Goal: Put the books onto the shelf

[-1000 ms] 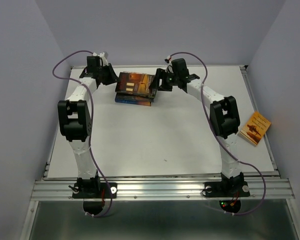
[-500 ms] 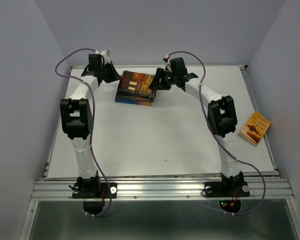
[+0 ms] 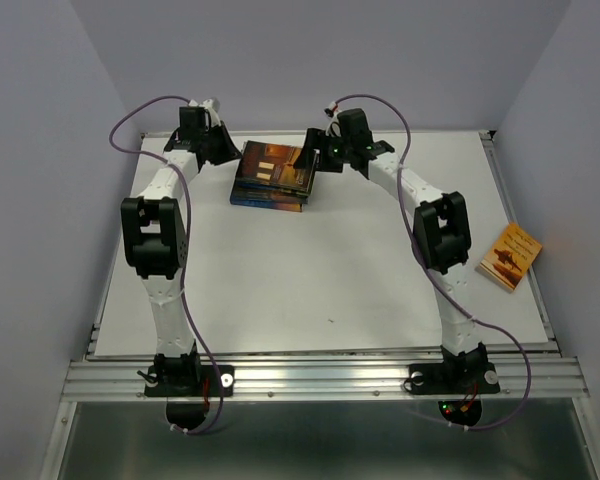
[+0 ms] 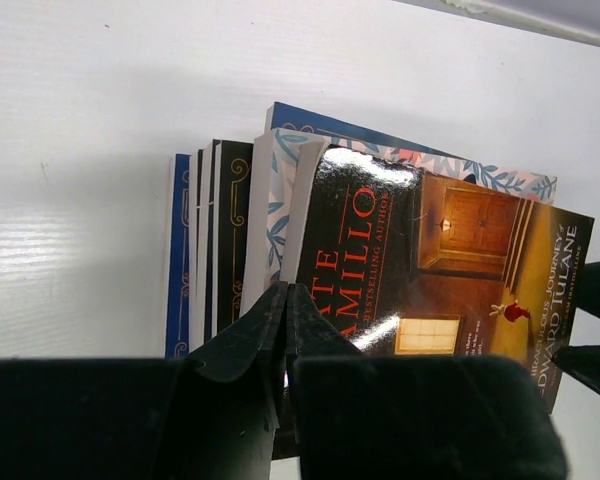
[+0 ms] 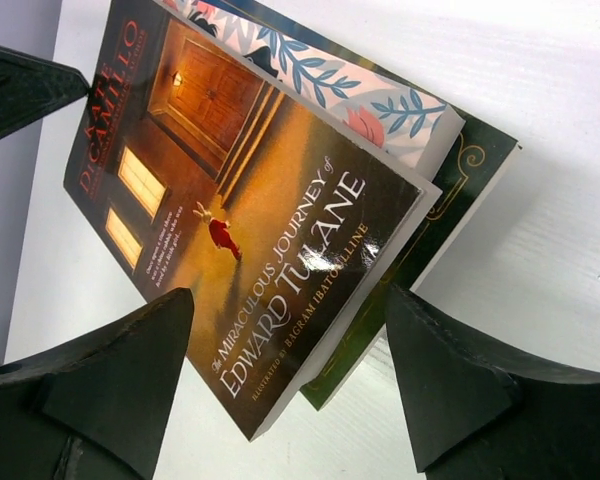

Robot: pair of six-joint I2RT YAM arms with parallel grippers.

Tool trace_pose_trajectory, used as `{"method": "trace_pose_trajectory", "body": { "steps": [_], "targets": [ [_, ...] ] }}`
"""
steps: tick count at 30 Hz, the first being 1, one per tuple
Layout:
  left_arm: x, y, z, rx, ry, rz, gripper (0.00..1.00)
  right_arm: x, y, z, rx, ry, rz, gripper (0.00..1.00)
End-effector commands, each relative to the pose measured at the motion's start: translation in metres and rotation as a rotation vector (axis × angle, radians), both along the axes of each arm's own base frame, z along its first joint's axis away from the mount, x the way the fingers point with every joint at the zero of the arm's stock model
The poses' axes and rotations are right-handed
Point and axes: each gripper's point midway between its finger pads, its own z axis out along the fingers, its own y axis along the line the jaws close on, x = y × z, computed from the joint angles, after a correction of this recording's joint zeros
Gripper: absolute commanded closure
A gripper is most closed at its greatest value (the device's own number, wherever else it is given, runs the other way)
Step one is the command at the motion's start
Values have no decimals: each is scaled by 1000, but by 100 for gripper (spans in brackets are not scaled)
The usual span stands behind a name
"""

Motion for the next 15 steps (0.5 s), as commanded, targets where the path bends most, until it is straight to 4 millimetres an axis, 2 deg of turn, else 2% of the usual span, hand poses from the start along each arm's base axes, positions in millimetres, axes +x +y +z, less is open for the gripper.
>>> {"method": "trace_pose_trajectory", "body": {
  "steps": [1,2,3,4,5,6,7,8,9,10,11,12,13,14,15],
  "targets": [
    [4,17,68,40,-118,71,84,0,0,21,-23,-58,10,14],
    [2,19,78,41,-138,79,78,-2,-2,30,-28,-77,7,11],
    [2,20,84,41,-154,85,76,-5,-5,28,-37,-73,7,8],
    [-1,22,86,39,-155,95,68,-7,-6,31,-39,-77,10,4],
    [-2,23,90,37,-163,100,66,-11,-7,32,-46,-82,24,3],
    [-6,24,101,34,-185,106,65,-17,-9,42,-46,-102,37,1],
    [-9,26,99,31,-177,115,64,-26,-11,31,-63,-84,60,0],
    [-14,27,108,31,-195,119,64,-35,-9,30,-89,-116,119,0],
    [-17,28,109,29,-195,125,64,-38,-14,27,-121,-133,134,0],
    [-22,29,103,29,-187,130,64,-46,-14,35,-152,-172,148,0],
    [-28,29,114,25,-207,132,63,-50,-23,20,-237,-200,160,0],
    [-33,30,114,24,-205,136,63,-55,-21,20,-268,-223,177,0],
    [-40,31,103,24,-189,146,63,-57,-26,25,-288,-246,176,0],
    [-49,31,116,17,-214,152,63,-61,-25,18,-314,-255,195,0],
    [-55,32,116,15,-217,159,63,-61,-27,18,-322,-257,193,0]
  ]
}}
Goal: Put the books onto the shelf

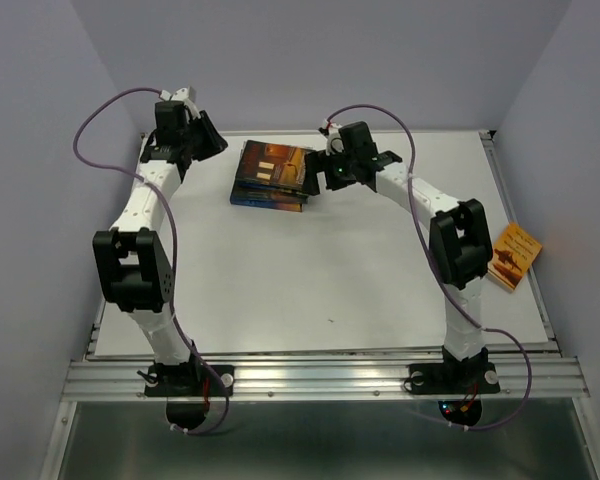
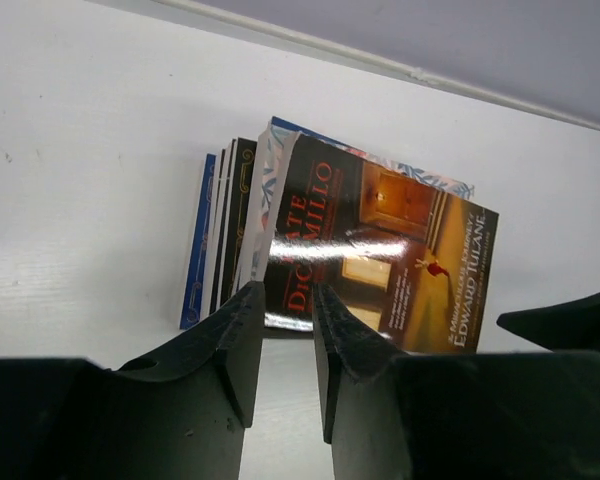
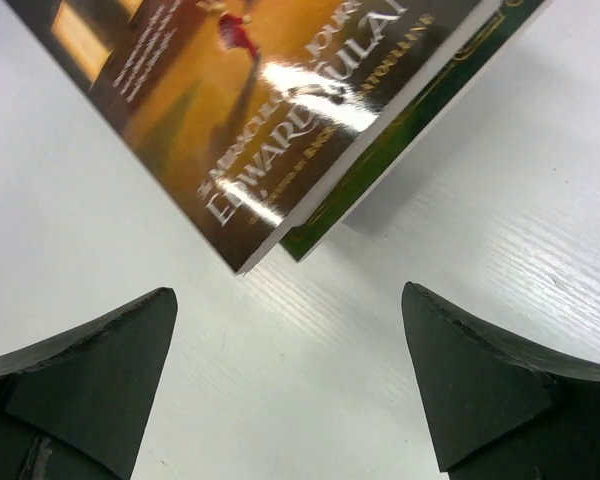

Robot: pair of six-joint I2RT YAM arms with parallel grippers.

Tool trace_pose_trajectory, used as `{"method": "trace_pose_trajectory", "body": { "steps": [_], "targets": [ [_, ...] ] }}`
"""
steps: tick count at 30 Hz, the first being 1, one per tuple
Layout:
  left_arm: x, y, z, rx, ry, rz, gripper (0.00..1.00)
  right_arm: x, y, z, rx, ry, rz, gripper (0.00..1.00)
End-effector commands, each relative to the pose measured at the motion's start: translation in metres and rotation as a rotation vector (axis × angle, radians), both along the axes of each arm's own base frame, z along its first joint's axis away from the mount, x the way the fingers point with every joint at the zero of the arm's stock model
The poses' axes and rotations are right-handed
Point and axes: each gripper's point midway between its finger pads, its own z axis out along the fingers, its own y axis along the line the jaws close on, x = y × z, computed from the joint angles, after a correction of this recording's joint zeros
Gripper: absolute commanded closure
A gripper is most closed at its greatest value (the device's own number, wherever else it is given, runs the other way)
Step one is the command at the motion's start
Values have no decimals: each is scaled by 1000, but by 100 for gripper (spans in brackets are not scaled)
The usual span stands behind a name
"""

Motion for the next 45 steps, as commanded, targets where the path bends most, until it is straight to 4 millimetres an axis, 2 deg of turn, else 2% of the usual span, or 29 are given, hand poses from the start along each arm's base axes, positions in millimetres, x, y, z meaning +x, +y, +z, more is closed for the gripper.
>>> {"method": "trace_pose_trajectory", "body": {
  "steps": [1,2,3,4,5,6,7,8,9,11,13,17,19,29,32,34,36,37,38,39,40,41,42,43,44,45],
  "targets": [
    [-28,8,23,-11,-77,49,63,-5,0,32,-86,-177,71,0],
    [-33,9,22,-15,-78,56,62,-5,0,30,-89,-171,69,0],
    [-43,10,34,-23,-105,64,62,-7,4,28,-94,-171,75,0],
    [-51,12,21,-23,-83,82,62,-5,2,26,-102,-170,65,0],
    [-58,14,28,-26,-102,96,61,-7,7,20,-138,-192,110,0],
    [-65,16,16,-29,-75,111,60,-10,14,21,-149,-202,126,0],
    [-70,17,14,-30,-73,122,60,-9,16,19,-166,-211,123,0],
    [-76,17,19,-35,-88,127,60,-3,11,12,-207,-218,111,0],
    [-79,20,13,-34,-79,139,60,-1,16,15,-223,-234,106,0],
    [-85,21,17,-37,-88,149,60,7,14,8,-269,-239,65,0],
    [-89,23,13,-29,-80,163,60,14,12,10,-279,-244,25,0],
    [-90,27,14,-18,-85,177,60,28,13,18,-277,-268,-25,3],
    [-89,28,15,-14,-86,182,60,30,14,15,-276,-264,-26,4],
    [-82,25,20,-20,-94,164,60,45,19,26,-265,-295,-60,4],
    [-83,23,22,-22,-97,156,60,40,19,27,-262,-285,-48,4],
    [-83,21,24,-30,-101,146,60,31,22,37,-225,-281,-17,4],
    [-84,19,26,-40,-104,132,59,22,19,37,-216,-257,-26,2],
    [-84,14,27,-54,-108,113,59,19,14,54,-205,-277,-47,0],
    [-86,11,28,-65,-110,99,59,15,10,59,-190,-261,-87,0],
    [-87,8,30,-77,-116,84,59,11,-4,50,-214,-231,-161,0],
    [-90,2,28,-88,-111,59,56,5,-13,71,-198,-253,-202,0],
    [-93,-1,30,-95,-115,50,52,3,-27,74,-185,-235,-273,0],
    [-96,-4,30,-98,-114,44,47,0,-50,61,-193,-187,-328,0],
    [-96,-8,35,-104,-136,30,42,-1,-67,62,-175,-165,-376,0],
    [-99,-16,32,-107,-133,8,35,-6,-86,82,-124,-171,-426,0],
    [-103,-23,34,-113,-141,-13,31,-10,-100,83,-65,-128,-470,0]
  ]
}}
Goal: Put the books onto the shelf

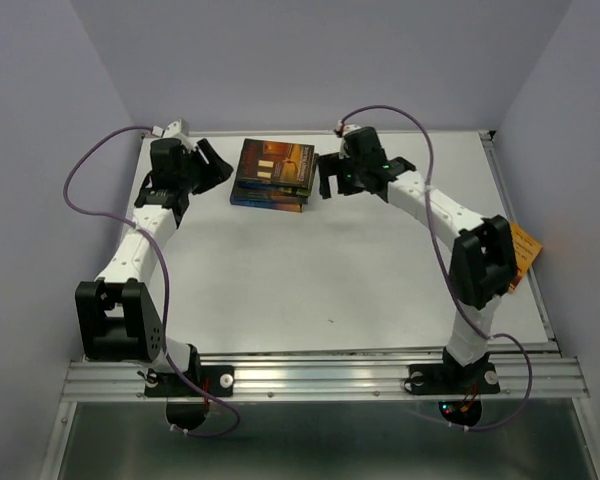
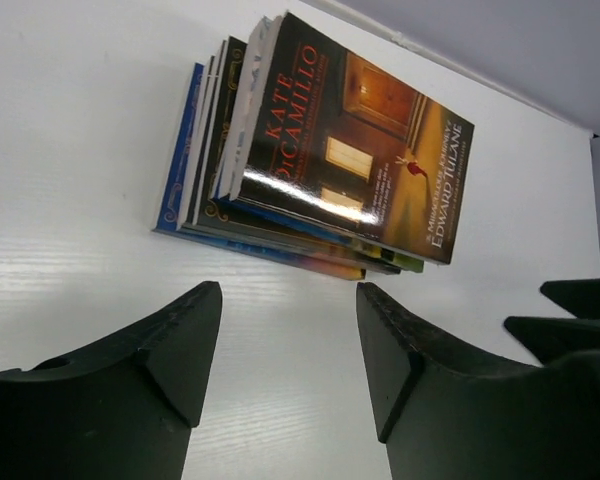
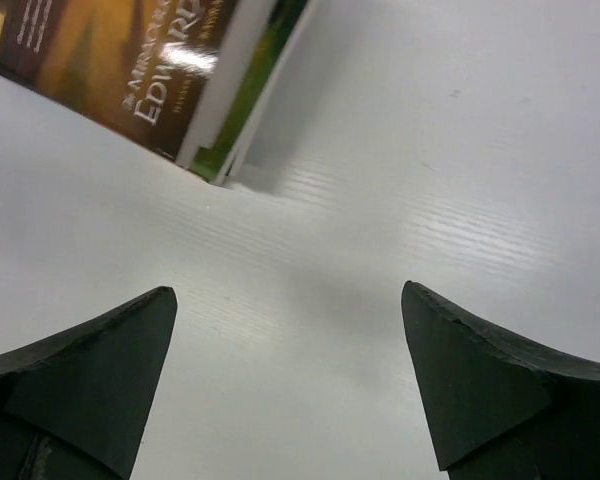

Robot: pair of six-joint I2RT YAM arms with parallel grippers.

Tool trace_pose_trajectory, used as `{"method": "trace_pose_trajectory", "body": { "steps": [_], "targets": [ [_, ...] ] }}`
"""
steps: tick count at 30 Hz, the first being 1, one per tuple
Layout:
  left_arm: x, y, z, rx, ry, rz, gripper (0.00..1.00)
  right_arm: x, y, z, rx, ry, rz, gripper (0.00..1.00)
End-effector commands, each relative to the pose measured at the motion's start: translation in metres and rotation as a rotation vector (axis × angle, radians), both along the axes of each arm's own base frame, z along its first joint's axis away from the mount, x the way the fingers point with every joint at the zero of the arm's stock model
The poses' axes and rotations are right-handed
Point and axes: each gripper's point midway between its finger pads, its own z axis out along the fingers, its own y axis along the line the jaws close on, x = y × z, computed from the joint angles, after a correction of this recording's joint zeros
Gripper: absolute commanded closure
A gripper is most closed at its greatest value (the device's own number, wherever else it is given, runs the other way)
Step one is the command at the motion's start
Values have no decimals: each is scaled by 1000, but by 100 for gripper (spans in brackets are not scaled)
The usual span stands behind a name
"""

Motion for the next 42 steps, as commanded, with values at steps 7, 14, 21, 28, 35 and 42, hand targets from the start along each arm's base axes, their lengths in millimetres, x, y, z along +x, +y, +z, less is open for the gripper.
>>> {"method": "trace_pose_trajectory", "body": {
  "steps": [7,14,21,28,35,42],
  "targets": [
    [-27,-99,24,-41,-111,-267,13,-39,-289,18,215,-24,-852,0],
    [-33,-160,8,-61,-64,-411,1,-109,-427,-30,199,32,-1299,0],
    [-49,-209,-18,-68,9,-528,1,-135,-496,-77,158,114,-1503,0],
    [-55,-222,-35,-60,60,-557,1,-154,-522,-114,92,201,-1558,0],
    [-48,-219,-34,-24,57,-537,1,-156,-456,-151,337,313,-1430,0],
    [-44,-218,-30,1,41,-544,1,-166,-394,-154,436,323,-1290,0]
  ]
}}
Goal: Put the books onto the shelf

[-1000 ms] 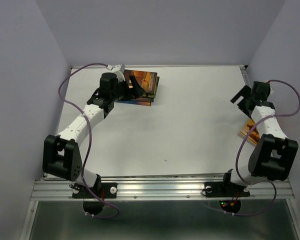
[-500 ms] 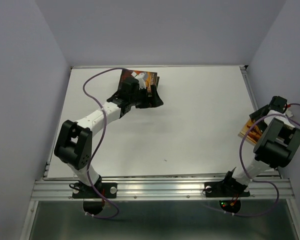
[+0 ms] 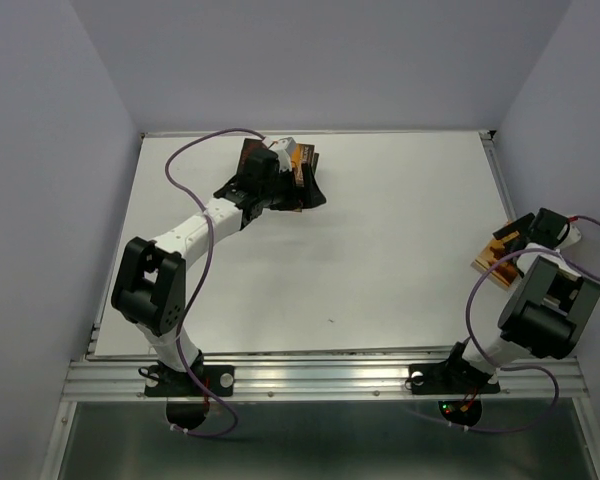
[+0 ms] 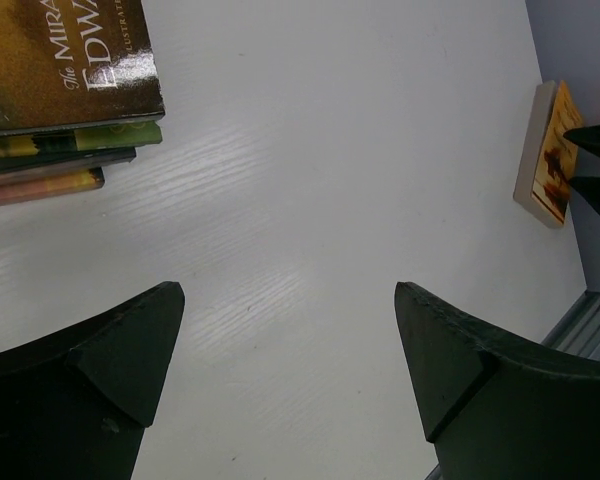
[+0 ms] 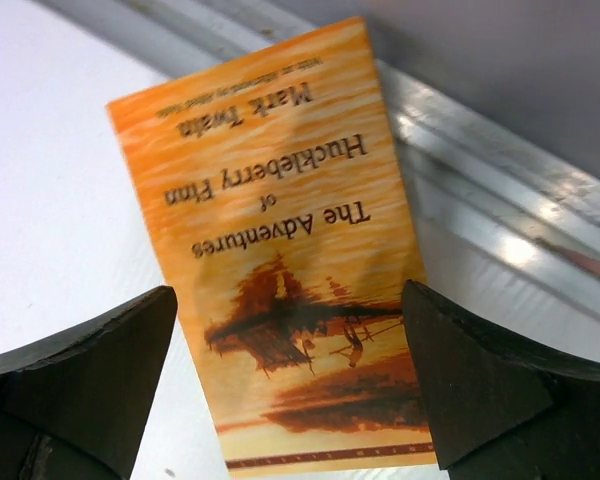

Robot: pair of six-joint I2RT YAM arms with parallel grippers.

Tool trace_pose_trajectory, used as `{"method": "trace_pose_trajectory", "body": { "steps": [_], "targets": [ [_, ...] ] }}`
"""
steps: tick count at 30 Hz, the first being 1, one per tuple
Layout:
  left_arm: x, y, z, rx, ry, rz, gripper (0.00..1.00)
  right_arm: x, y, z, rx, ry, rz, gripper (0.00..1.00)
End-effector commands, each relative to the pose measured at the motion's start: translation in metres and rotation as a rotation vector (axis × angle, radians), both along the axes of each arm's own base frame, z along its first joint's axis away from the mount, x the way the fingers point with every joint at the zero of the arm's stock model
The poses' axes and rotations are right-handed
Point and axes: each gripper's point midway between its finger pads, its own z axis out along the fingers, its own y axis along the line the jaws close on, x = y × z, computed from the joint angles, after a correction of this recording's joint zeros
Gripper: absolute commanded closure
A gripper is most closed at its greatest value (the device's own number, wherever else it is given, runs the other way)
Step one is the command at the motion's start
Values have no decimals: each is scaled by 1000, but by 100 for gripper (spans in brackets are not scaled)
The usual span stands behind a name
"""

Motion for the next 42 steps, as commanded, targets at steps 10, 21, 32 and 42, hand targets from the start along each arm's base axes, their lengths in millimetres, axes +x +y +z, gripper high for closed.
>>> {"method": "trace_pose_trajectory", "body": {
  "steps": [10,21,32,42],
  "targets": [
    [0,13,14,38,-53,37,1,-3,248,-34,373,-5,438,0],
    [-15,9,8,-32,-23,36,1,72,348,75,208,-173,931,0],
    [-84,-108,-7,-149,36,-409,1,149,230,39,63,12,887,0],
    [-94,-171,-60,-116,140,-614,1,125,229,-9,218,186,853,0]
  ]
}}
